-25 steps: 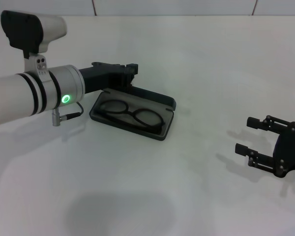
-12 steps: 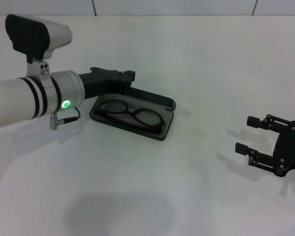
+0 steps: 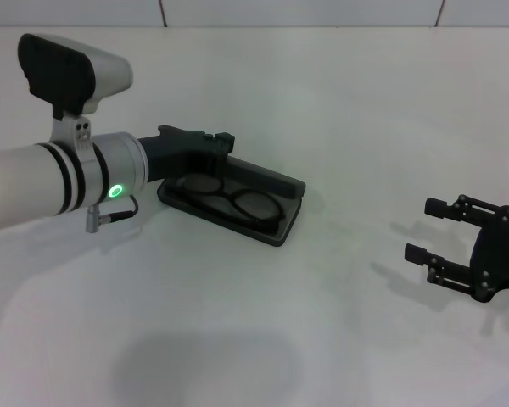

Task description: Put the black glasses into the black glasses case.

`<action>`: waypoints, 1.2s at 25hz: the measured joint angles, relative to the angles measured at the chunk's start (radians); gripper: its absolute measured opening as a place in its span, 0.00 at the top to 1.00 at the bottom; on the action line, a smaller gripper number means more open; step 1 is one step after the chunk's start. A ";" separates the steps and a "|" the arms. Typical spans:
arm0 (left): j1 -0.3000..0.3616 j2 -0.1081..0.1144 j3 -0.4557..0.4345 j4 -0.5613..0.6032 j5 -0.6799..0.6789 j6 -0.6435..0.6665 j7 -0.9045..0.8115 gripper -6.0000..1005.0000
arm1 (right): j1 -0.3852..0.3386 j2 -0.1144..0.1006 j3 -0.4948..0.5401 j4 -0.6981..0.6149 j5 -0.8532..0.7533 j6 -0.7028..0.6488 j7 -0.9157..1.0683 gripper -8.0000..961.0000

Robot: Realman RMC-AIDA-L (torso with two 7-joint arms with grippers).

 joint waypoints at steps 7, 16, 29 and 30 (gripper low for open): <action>0.032 -0.002 0.002 -0.009 -0.008 -0.002 0.058 0.99 | 0.003 0.000 0.000 0.000 0.000 0.000 0.004 0.31; 0.038 -0.001 -0.002 -0.079 -0.151 -0.010 0.209 0.99 | 0.006 0.000 0.000 0.000 0.000 -0.001 0.007 0.31; 0.027 0.005 -0.097 -0.017 -0.327 0.138 0.285 0.99 | 0.006 0.000 0.000 0.000 0.001 -0.004 0.009 0.31; 0.025 0.005 -0.108 -0.018 -0.331 0.148 0.286 0.99 | 0.007 0.000 0.000 0.000 0.002 -0.004 0.009 0.31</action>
